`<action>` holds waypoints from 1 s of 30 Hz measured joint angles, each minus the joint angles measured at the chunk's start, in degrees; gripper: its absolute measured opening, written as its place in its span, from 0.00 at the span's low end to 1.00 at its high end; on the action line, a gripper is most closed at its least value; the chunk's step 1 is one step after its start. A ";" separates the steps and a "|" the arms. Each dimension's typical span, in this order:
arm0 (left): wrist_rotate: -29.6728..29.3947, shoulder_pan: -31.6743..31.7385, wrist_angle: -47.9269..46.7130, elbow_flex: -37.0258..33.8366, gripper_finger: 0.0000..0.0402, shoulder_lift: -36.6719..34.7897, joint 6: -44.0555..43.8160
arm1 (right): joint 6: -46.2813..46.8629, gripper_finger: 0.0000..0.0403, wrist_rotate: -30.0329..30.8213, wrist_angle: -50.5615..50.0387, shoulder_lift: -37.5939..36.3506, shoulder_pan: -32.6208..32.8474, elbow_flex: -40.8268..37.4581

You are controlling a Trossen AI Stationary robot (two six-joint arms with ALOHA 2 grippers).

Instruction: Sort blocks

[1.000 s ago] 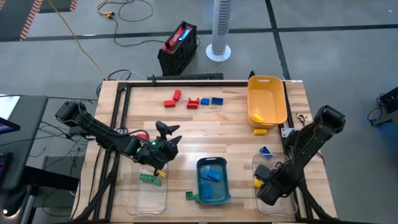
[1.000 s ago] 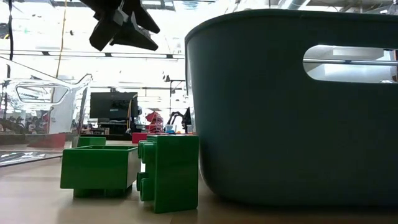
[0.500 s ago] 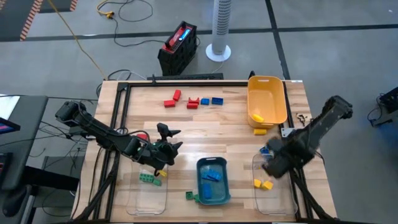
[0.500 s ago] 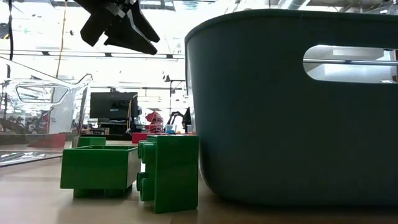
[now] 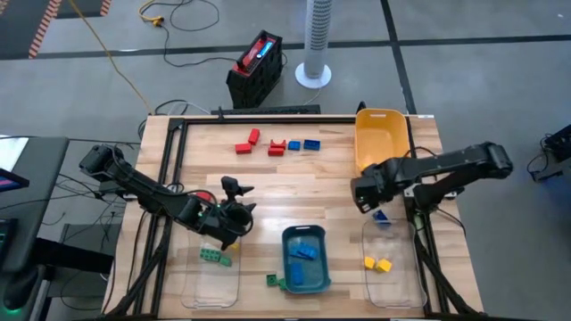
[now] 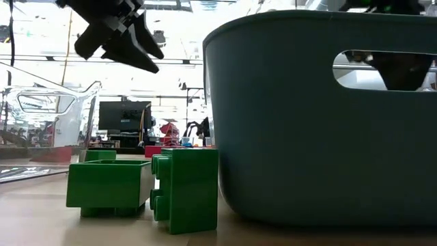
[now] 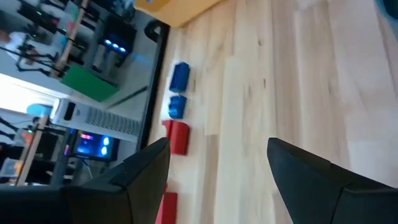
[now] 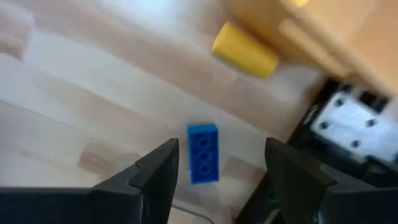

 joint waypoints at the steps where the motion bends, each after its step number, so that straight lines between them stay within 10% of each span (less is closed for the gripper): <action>1: 0.60 -0.13 -0.97 0.00 0.65 0.00 -0.68 | 0.03 0.62 -0.79 1.88 -0.76 -0.28 -1.58; 30: 3.86 -0.86 -1.73 -0.46 0.65 0.00 -0.92 | 15.38 0.62 -4.63 14.16 1.23 1.67 -14.43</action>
